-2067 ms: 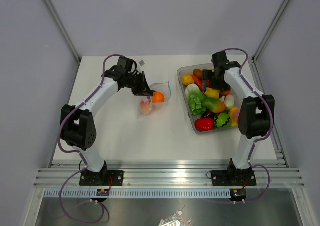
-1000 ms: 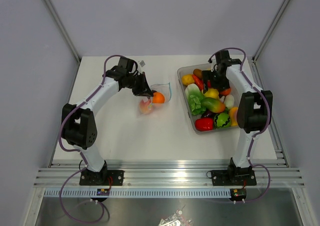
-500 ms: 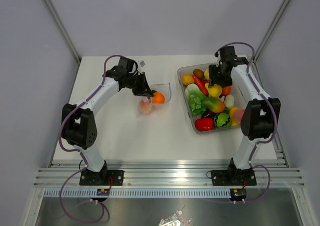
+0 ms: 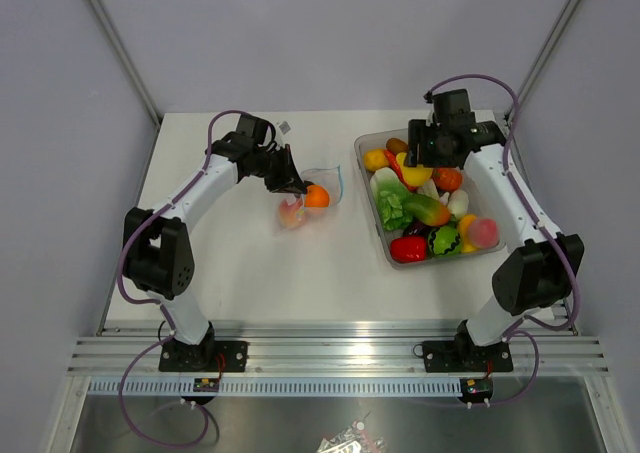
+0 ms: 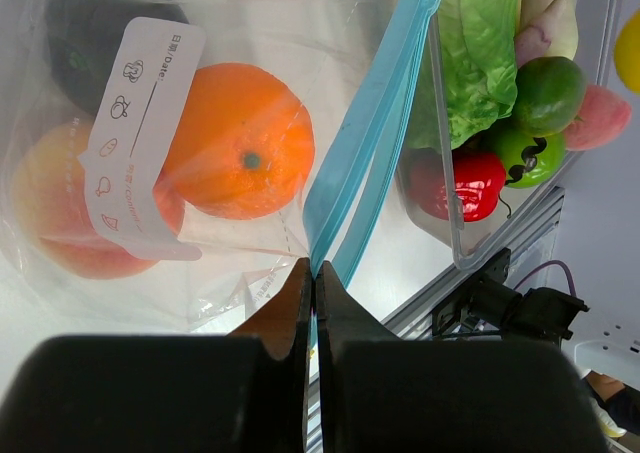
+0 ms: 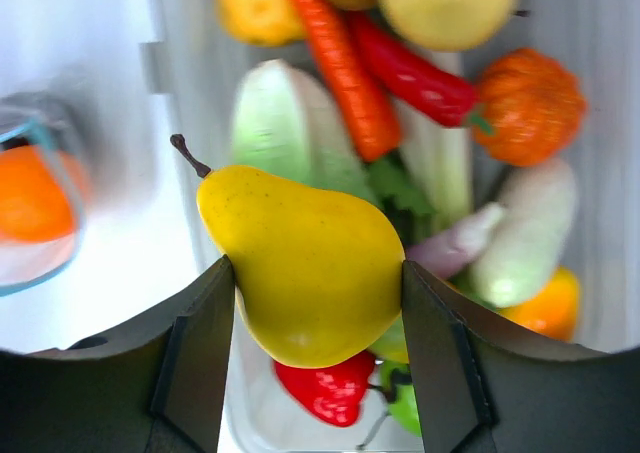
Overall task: Place the food in the zip-top bag and seal the zipper
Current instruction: Pick up the fake fruit from the bin, then place the fake fruit in the zipper food storage bag.
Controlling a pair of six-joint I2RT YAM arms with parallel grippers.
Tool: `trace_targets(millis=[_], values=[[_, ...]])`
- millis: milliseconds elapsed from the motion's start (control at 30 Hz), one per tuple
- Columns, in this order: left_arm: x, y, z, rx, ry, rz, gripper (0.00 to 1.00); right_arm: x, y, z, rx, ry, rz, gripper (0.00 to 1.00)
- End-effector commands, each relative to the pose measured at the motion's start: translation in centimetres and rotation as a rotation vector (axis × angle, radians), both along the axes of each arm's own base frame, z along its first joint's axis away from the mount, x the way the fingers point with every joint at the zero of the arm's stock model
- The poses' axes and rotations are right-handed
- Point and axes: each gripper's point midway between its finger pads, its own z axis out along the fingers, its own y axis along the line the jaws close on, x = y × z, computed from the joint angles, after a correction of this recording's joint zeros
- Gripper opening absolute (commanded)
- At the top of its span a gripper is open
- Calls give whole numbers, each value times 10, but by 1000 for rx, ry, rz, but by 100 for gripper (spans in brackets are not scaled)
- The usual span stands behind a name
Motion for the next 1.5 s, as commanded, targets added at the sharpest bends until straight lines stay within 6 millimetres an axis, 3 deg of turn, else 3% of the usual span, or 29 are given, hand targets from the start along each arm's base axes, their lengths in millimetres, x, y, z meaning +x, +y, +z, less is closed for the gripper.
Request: trace_targets(millis=[0,33,167,233,267,500,567,867,1100,1333,1467], values=[[11,-5,20,-24,-66,1,0,-8,46,39,73,-117,52,41],[11,-4,19,-22,-65,2,0,-11,68,43,101,-135,94,40],[9,-5,22,-27,-66,0,0,-15,121,48,209,-168,148,39],[9,-5,24,-28,-69,2,0,-17,147,42,250,-147,192,40],[9,-5,25,-29,-73,1,0,-21,164,30,239,-115,222,40],[8,-5,32,-39,-79,-2,0,-25,206,3,209,-42,300,41],[9,-5,34,-43,-82,-1,0,-25,210,-10,182,-12,306,41],[9,-7,42,-59,-98,-9,0,-19,222,-33,141,39,323,42],[3,-10,41,-74,-98,-43,0,1,241,-21,180,20,298,42],[0,-16,54,-123,-115,-73,0,18,249,-31,168,1,238,49],[1,-18,57,-132,-119,-72,0,16,262,-32,241,15,239,50]])
